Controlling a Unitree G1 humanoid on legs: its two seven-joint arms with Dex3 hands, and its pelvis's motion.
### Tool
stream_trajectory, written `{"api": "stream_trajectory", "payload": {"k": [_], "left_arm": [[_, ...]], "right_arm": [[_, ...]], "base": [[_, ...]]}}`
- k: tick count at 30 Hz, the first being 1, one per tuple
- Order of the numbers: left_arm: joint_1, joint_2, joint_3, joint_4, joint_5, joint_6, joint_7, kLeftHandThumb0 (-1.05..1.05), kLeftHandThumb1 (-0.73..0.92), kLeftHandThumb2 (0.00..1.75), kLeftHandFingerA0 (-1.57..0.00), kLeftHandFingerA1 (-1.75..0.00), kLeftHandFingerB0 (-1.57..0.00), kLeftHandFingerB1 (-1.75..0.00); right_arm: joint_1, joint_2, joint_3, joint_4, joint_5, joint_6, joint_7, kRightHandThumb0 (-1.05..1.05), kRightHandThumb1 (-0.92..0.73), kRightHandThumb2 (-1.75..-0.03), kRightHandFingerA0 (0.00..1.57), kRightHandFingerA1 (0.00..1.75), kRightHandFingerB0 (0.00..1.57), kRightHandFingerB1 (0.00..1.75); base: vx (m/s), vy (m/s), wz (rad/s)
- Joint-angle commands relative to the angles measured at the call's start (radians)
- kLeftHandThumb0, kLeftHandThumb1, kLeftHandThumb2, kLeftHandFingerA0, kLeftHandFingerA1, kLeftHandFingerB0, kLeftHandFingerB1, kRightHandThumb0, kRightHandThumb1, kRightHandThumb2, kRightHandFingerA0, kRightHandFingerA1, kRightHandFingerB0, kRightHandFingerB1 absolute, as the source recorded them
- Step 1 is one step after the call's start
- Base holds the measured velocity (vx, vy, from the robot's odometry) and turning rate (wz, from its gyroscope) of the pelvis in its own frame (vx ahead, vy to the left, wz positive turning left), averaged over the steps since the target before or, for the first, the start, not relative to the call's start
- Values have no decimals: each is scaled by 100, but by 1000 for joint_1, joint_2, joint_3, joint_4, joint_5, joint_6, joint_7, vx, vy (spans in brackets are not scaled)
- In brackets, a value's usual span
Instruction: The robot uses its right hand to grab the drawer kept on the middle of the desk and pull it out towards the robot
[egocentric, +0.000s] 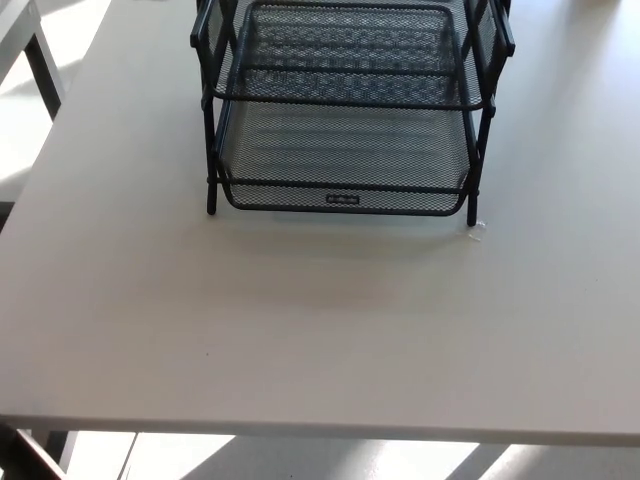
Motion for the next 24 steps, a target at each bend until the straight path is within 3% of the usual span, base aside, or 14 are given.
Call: {"api": "stream_trajectory", "payload": {"k": [1,2,6,7,10,11,12,13,15,17,20,21,23,24], "left_arm": [[47,153,12,-165,74,-218,-61,-30,56,56,-79,-88,-78,-56],[51,155,12,-168,69,-219,-59,-29,56,56,-79,-87,-79,-55],[61,164,10,-189,66,-204,-59,-30,57,56,-79,-86,-79,-55],[59,163,8,-183,61,-207,-58,-30,56,56,-80,-86,-79,-56],[57,167,11,-179,55,-212,-62,-30,55,56,-80,-86,-80,-56],[55,168,11,-176,55,-214,-62,-29,55,56,-81,-87,-80,-55],[55,169,11,-175,57,-215,-61,-30,55,56,-80,-87,-79,-56],[53,169,11,-170,58,-221,-62,-29,55,56,-80,-86,-79,-56],[52,166,13,-166,56,-231,-63,-28,55,56,-81,-88,-80,-58],[52,170,13,-168,62,-231,-66,-29,55,56,-79,-88,-79,-58],[51,170,12,-166,73,-227,-62,-30,56,56,-78,-87,-79,-58],[55,168,14,-168,68,-224,-65,-29,55,56,-78,-88,-79,-58],[56,166,15,-167,59,-225,-70,-29,55,56,-78,-88,-79,-57],[57,164,16,-170,58,-216,-71,-30,55,56,-79,-88,-79,-57]], "right_arm": [[79,-173,-45,-135,-22,11,16,-76,-54,-85,60,71,21,41],[90,-185,-70,-152,2,31,35,-66,-59,-58,57,63,30,30],[91,-219,-92,-171,9,118,73,-71,-60,-59,41,65,26,31],[86,-257,-130,-134,48,73,107,-67,-47,-82,33,62,17,41],[118,-328,-177,-197,64,119,168,-68,-59,-59,37,60,24,29],[147,-346,-204,-236,65,124,159,-70,-47,-85,44,67,20,43],[167,-357,-221,-257,62,124,147,-71,-61,-59,44,59,26,29],[193,-375,-260,-301,68,150,153,-72,-49,-85,28,60,15,41],[203,-394,-363,-387,133,247,207,-64,-59,-59,14,56,20,28],[217,-423,-354,-450,76,316,221,-76,-50,-83,6,56,12,40],[241,-381,-493,-601,141,349,215,-62,-43,-77,26,75,14,40],[262,-392,-493,-642,88,332,187,-62,-55,-57,59,94,24,29],[276,-395,-500,-682,20,300,135,-64,-53,-57,70,96,26,30],[293,-410,-532,-769,-17,311,130,-66,-59,-59,83,120,23,29]], "base": [[0,0,0],[0,0,0],[0,0,0],[0,0,0],[0,0,0],[0,0,0],[0,0,0],[0,0,0],[0,0,0],[0,0,0],[0,0,0],[0,0,0],[0,0,0],[0,0,0]]}}
